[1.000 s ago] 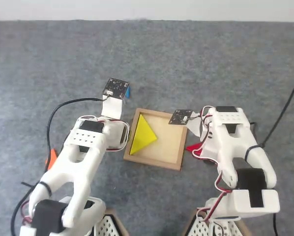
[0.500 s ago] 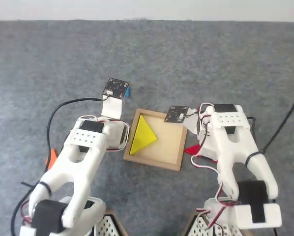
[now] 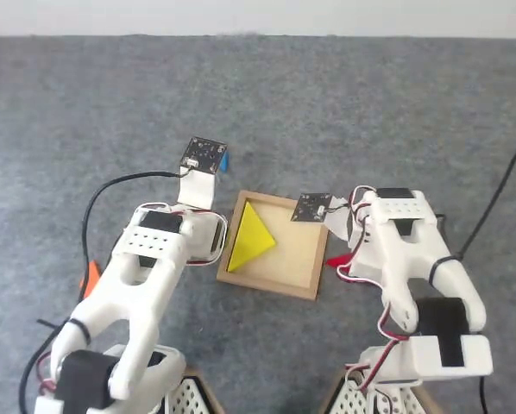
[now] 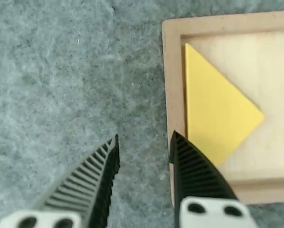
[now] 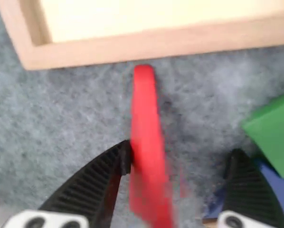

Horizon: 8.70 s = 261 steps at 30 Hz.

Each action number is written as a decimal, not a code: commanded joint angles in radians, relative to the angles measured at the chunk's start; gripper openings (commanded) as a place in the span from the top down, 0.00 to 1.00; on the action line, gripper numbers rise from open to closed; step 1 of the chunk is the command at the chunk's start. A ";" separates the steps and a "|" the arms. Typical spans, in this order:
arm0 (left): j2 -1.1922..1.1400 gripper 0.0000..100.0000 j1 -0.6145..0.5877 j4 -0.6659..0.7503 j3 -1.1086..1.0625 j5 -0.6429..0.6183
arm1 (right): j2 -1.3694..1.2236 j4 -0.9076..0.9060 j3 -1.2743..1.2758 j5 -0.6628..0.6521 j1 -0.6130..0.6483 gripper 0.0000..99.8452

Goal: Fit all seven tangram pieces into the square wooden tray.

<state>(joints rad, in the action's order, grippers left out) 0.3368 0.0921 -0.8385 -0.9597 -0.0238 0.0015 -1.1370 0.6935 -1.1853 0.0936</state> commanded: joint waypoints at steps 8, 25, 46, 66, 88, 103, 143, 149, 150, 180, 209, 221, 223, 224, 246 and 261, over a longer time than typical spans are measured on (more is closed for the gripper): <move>0.005 0.82 0.000 0.017 0.002 -0.005 | 0.005 0.022 -0.032 -0.020 -0.008 0.77; 0.005 0.82 0.000 0.015 0.002 -0.003 | 0.124 -0.010 -0.040 0.060 -0.031 0.89; 0.009 0.83 0.021 0.002 -0.007 -0.003 | 0.058 -0.374 -0.620 1.103 0.358 0.88; 0.011 0.86 -0.282 -0.035 0.039 -0.143 | -0.412 -0.228 -0.893 2.008 0.486 0.87; 0.011 0.86 -0.396 -0.150 0.087 -0.132 | -0.275 -0.392 -1.046 1.274 0.463 0.73; 0.009 0.86 -0.612 -0.112 0.039 0.048 | -0.282 -0.604 -0.976 -0.063 0.587 0.74; 0.009 0.86 -0.651 -0.092 0.007 0.092 | -0.437 -0.232 -0.770 0.176 0.456 0.76; 0.009 0.86 -0.651 -0.092 0.007 0.092 | -0.438 -0.223 -0.770 0.644 0.519 0.76; 0.009 0.86 -0.651 -0.092 0.007 0.092 | -0.441 -0.223 -0.770 0.723 0.535 0.76; 0.009 0.86 -0.651 -0.097 0.004 0.126 | -0.394 -0.661 -1.129 0.468 0.295 0.86; 0.813 0.86 -0.644 -0.087 -0.395 0.135 | -0.338 -0.081 -0.598 0.626 0.404 0.96; 0.813 0.86 -0.644 -0.089 -0.395 0.135 | -0.010 -0.300 -0.666 0.637 0.366 0.96; 0.815 0.86 -0.644 -0.089 -0.395 0.135 | -0.012 -0.189 -0.655 0.712 0.377 0.96; 0.815 0.86 -0.644 -0.089 -0.395 0.135 | -0.027 -0.110 -0.634 0.770 0.377 0.96; 0.819 0.86 -0.646 -0.091 -0.397 0.133 | -0.240 0.068 -0.529 0.781 0.386 0.96; 0.819 0.86 -0.649 -0.091 -0.403 0.137 | -0.051 -0.035 -0.615 0.821 0.325 0.96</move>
<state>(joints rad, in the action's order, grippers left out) 1.1254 -0.5585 -0.9183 -1.3694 0.1082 -0.2087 -1.0710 0.1657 -0.3598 0.5002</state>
